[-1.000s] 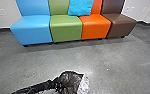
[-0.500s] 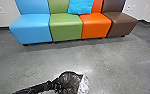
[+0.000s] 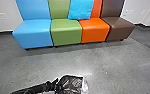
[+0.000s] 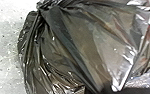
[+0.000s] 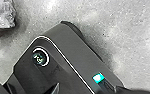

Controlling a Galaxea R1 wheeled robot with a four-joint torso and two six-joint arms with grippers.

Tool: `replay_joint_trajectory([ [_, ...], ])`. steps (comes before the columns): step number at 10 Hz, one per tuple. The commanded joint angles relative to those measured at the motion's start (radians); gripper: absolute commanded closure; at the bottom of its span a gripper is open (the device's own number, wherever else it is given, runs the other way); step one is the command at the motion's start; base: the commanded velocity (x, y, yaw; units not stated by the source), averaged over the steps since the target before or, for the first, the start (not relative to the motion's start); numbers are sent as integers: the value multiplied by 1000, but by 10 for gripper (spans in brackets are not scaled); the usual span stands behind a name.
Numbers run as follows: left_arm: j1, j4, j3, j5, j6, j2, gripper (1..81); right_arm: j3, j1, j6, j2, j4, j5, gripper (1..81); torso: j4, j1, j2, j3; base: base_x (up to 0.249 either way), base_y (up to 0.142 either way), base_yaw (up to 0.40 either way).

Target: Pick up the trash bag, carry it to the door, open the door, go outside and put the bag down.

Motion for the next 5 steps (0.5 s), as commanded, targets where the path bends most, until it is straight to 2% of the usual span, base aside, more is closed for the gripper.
replay_joint_trajectory([
  [1,-140,-24,78,71,0,-55,811,-18,12,-1,-21,-3,-76,10,0,-63,97,96,0,0,0],
  [5,-146,-29,82,71,0,-76,811,-29,17,-1,-12,-5,-79,10,0,-153,238,241,0,0,0],
])
